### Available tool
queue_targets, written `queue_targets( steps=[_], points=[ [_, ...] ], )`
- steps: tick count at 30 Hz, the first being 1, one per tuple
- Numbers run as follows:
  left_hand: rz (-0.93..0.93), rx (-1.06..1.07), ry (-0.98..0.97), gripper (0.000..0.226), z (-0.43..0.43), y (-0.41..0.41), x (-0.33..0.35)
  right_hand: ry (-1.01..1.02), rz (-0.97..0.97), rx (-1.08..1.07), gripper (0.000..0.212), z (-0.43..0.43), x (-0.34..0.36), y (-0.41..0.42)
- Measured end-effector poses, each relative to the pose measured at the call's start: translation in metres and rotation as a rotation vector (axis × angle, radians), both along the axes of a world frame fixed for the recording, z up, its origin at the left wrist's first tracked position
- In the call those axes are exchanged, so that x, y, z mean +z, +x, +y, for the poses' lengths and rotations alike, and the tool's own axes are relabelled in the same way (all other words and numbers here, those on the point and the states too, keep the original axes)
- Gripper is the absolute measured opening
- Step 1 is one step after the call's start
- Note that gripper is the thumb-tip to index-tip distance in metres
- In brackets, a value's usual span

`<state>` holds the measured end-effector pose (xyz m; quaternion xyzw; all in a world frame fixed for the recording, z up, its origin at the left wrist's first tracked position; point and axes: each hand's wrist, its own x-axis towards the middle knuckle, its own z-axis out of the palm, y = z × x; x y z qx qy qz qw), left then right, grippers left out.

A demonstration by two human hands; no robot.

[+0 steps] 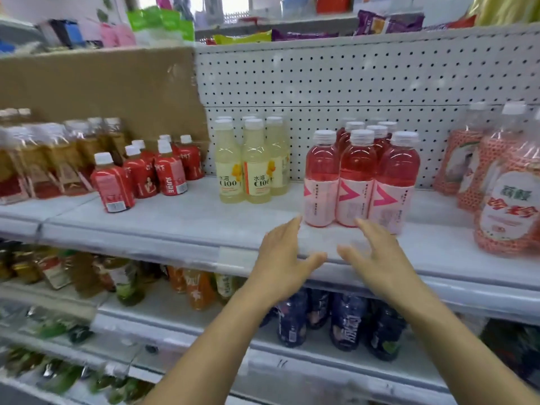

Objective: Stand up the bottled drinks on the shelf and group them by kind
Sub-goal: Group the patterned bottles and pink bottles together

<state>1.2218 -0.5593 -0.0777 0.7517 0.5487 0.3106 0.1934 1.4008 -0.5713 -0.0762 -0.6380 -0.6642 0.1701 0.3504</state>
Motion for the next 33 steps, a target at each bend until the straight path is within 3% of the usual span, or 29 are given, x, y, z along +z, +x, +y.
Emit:
queue_targets(
  steps=[5,13,19,25,33],
  points=[
    [0.004,0.099,0.161,0.06,-0.042,-0.061,-0.019,0.147,-0.084,0.21,0.047,-0.021,-0.014,-0.059],
    [-0.104,0.315,0.171,0.054,-0.033,-0.215,-0.007,0.253,-0.073,0.425,0.027,0.009,-0.002,-0.185],
    [-0.107,0.386,0.162,0.069,0.043,-0.338,0.013,0.27,-0.016,0.411,0.037,0.072,0.028,-0.315],
    [-0.138,0.239,0.089,0.068,0.125,-0.415,0.026,0.324,-0.008,0.361,0.059,0.146,0.053,-0.431],
    [-0.158,0.101,0.093,0.069,0.174,-0.415,0.018,0.256,-0.12,0.215,0.066,0.202,0.045,-0.445]
  ],
)
